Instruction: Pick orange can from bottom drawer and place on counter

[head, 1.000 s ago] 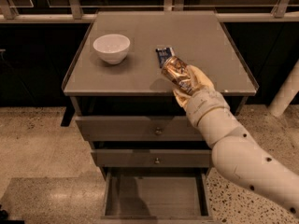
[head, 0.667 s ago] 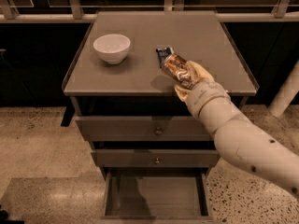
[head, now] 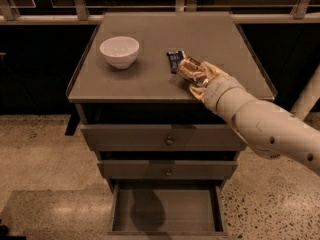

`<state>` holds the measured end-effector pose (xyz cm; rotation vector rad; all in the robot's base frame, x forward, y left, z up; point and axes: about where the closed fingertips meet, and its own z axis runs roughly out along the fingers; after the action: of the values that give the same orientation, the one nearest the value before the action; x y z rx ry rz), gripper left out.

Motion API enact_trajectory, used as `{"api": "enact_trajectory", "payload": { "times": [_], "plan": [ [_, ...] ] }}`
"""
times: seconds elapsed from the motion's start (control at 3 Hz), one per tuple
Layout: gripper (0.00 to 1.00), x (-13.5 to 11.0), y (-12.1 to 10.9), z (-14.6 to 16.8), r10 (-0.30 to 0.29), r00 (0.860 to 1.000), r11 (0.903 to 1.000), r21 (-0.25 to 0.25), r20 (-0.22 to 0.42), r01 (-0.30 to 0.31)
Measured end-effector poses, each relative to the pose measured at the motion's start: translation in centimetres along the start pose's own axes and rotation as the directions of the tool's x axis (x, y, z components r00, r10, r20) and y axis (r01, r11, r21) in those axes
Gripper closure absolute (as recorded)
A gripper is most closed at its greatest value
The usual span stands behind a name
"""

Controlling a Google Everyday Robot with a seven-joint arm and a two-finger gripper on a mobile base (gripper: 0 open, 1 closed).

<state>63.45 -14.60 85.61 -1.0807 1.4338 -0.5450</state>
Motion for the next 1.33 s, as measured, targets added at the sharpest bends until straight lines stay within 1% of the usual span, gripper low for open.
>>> {"api": "enact_trajectory", "payload": {
  "times": [0.33, 1.0, 1.33],
  "plan": [
    [0.81, 0.4, -0.1, 0.2, -0.002, 1.000, 1.0000, -0.003, -0.005, 0.002],
    [0.34, 0.4, -0.1, 0.2, -0.002, 1.000, 1.0000, -0.002, -0.005, 0.002],
    [0.11, 0.1, -1.3, 0.2, -0.015, 1.000, 0.9998, 0.010, -0.002, 0.015]
  ]
}}
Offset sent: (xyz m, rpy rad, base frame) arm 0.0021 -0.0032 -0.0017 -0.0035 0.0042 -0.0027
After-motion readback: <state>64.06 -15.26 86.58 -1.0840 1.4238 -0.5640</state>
